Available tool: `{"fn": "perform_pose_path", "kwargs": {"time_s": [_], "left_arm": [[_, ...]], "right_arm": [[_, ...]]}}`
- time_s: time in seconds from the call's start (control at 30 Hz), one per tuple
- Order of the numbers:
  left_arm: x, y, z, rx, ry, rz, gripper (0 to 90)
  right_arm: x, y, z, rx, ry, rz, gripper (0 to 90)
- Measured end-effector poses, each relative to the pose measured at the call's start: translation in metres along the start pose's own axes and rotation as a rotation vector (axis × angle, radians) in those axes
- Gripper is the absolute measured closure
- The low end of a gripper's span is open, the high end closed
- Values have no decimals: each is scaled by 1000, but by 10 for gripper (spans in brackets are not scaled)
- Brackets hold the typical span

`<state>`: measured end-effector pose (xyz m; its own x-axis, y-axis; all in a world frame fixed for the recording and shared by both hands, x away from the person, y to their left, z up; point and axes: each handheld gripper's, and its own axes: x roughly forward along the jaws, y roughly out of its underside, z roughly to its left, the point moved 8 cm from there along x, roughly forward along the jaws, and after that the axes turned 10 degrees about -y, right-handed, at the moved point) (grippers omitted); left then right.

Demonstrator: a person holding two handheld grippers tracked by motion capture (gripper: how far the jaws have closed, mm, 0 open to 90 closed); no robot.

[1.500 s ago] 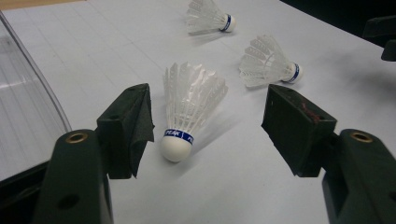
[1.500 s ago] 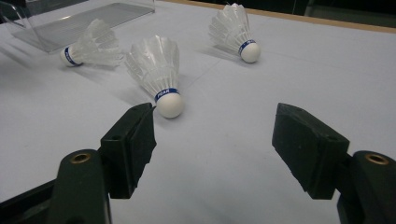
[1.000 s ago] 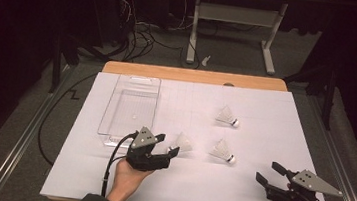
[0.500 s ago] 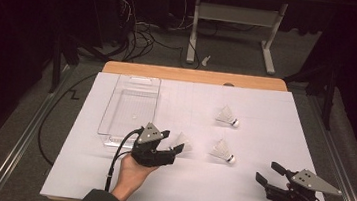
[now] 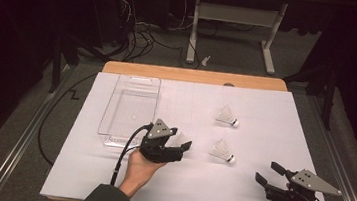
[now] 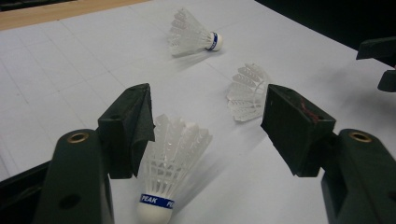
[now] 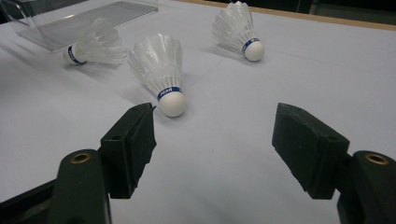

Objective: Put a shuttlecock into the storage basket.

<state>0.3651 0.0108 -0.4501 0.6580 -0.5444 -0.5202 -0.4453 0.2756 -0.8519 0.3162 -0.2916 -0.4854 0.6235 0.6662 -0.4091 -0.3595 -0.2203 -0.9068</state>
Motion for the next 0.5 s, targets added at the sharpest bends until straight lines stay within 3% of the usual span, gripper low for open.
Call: {"fn": "perform_pose_path", "kwargs": {"time_s": [0.23,0.43,0.5], "left_arm": [[1,-4,-2,12,-3,28,341],[-1,-6,2,-31,-1,101,348],[-2,-6,4,-26,-7,128,355]], "right_arm": [[0,0,0,-1,-3,0,303],[0,0,0,1,1,2,304],[0,0,0,2,1,1,304]]}}
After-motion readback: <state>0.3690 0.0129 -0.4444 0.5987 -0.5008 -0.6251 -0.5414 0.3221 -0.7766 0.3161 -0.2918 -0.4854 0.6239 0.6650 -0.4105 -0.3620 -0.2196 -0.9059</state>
